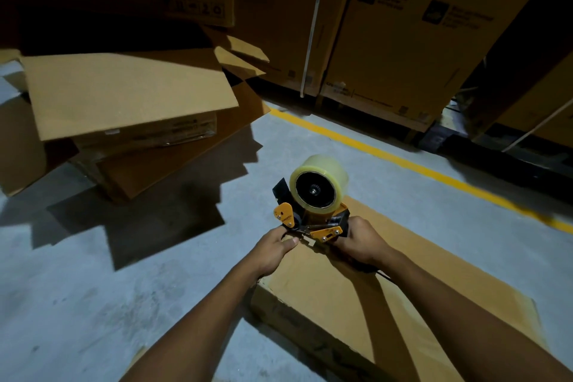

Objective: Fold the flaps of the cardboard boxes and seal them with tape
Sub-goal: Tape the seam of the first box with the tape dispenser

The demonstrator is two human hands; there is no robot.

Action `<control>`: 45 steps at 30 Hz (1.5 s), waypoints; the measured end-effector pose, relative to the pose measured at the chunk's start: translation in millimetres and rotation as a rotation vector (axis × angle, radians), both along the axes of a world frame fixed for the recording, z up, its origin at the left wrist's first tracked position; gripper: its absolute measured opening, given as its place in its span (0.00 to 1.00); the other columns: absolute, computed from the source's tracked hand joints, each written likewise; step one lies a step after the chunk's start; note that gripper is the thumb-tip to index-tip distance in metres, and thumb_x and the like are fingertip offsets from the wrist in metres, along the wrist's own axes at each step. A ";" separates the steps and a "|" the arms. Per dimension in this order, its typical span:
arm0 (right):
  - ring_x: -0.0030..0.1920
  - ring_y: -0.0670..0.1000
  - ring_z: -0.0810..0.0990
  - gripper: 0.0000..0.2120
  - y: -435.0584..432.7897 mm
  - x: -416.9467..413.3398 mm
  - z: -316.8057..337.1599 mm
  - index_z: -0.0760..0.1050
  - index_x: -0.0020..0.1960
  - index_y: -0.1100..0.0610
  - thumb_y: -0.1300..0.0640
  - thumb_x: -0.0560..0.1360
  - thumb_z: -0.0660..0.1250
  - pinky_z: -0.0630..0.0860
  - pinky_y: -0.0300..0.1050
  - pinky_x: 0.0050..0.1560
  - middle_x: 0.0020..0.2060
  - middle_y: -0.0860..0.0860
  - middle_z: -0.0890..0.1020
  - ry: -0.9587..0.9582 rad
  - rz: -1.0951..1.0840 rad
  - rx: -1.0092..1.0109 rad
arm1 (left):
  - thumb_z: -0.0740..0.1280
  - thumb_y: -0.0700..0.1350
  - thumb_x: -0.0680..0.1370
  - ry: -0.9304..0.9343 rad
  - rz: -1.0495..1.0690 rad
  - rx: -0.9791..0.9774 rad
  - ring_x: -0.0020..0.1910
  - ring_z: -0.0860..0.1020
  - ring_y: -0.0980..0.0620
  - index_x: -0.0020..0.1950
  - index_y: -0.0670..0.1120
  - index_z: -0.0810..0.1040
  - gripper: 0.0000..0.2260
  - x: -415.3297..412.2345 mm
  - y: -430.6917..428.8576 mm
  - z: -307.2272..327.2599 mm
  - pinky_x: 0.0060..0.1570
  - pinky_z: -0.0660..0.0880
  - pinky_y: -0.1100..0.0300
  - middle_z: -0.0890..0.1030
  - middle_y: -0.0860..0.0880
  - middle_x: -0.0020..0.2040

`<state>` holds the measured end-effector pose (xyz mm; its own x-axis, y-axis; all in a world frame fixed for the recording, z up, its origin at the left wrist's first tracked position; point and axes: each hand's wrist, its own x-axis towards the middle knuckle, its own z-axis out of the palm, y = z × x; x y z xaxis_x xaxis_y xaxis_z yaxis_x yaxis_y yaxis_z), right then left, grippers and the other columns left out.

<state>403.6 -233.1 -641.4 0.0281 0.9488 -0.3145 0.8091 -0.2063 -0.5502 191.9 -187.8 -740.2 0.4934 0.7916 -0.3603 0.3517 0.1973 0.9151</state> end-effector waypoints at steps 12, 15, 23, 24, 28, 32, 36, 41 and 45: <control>0.35 0.50 0.81 0.11 -51.4 74.3 -10.0 0.79 0.40 0.55 0.47 0.69 0.70 0.78 0.52 0.36 0.34 0.51 0.83 -0.179 -0.071 -0.117 | 0.61 0.43 0.84 -0.069 -0.008 0.028 0.73 0.65 0.56 0.79 0.56 0.61 0.24 1.3 -3.8 12.6 0.73 0.63 0.56 0.64 0.57 0.76; 0.38 0.52 0.82 0.17 -50.2 72.8 -20.1 0.80 0.42 0.56 0.42 0.67 0.67 0.80 0.57 0.39 0.36 0.52 0.84 -0.113 -0.057 -0.125 | 0.61 0.41 0.84 -0.058 -0.007 0.041 0.75 0.64 0.53 0.79 0.54 0.61 0.24 -1.4 7.8 13.4 0.72 0.62 0.59 0.64 0.53 0.77; 0.45 0.52 0.83 0.11 -49.2 53.8 -3.6 0.83 0.51 0.56 0.53 0.70 0.73 0.79 0.46 0.44 0.45 0.54 0.85 0.067 -0.113 -0.248 | 0.49 0.48 0.84 0.524 -0.423 0.853 0.80 0.39 0.56 0.79 0.57 0.61 0.22 8.8 9.3 25.4 0.78 0.42 0.52 0.47 0.56 0.81; 0.42 0.51 0.83 0.10 -49.3 54.0 -4.9 0.83 0.50 0.57 0.55 0.71 0.72 0.78 0.45 0.42 0.43 0.53 0.86 0.079 -0.123 -0.271 | 0.49 0.49 0.83 0.578 -0.462 0.898 0.80 0.39 0.55 0.76 0.55 0.67 0.22 12.6 7.7 28.6 0.78 0.40 0.49 0.51 0.53 0.82; 0.40 0.49 0.83 0.12 -45.0 52.4 -13.8 0.84 0.50 0.54 0.49 0.70 0.72 0.80 0.45 0.42 0.41 0.49 0.86 0.067 -0.147 -0.264 | 0.45 0.54 0.79 0.700 -0.586 1.018 0.79 0.51 0.53 0.60 0.51 0.78 0.23 19.1 7.3 35.3 0.78 0.38 0.43 0.70 0.46 0.74; 0.46 0.51 0.82 0.15 -36.1 63.1 -46.4 0.83 0.48 0.53 0.44 0.69 0.68 0.82 0.53 0.49 0.46 0.49 0.86 -0.029 -0.091 -0.256 | 0.48 0.53 0.79 0.676 -0.605 1.022 0.78 0.56 0.53 0.59 0.51 0.78 0.21 18.1 8.6 34.8 0.78 0.40 0.44 0.72 0.46 0.72; 0.44 0.55 0.80 0.09 -50.6 64.1 -12.4 0.80 0.41 0.56 0.50 0.73 0.70 0.78 0.52 0.45 0.42 0.54 0.83 -0.047 -0.081 -0.221 | 0.47 0.54 0.80 0.722 -0.620 1.017 0.80 0.44 0.53 0.75 0.51 0.69 0.25 16.4 12.0 28.2 0.78 0.39 0.45 0.56 0.49 0.81; 0.40 0.53 0.79 0.13 -88.5 97.1 -7.4 0.80 0.41 0.53 0.44 0.71 0.67 0.75 0.51 0.40 0.39 0.50 0.84 -0.144 -0.046 -0.269 | 0.42 0.57 0.81 0.889 -0.612 0.986 0.79 0.36 0.52 0.82 0.48 0.41 0.31 25.2 1.3 23.9 0.78 0.39 0.43 0.39 0.50 0.81; 0.34 0.52 0.72 0.13 -92.3 95.1 4.5 0.73 0.30 0.53 0.51 0.71 0.69 0.67 0.47 0.35 0.32 0.51 0.77 -0.158 -0.065 -0.283 | 0.42 0.56 0.79 0.824 -0.693 0.991 0.80 0.42 0.50 0.82 0.45 0.48 0.32 43.2 -27.7 32.3 0.78 0.38 0.46 0.46 0.45 0.82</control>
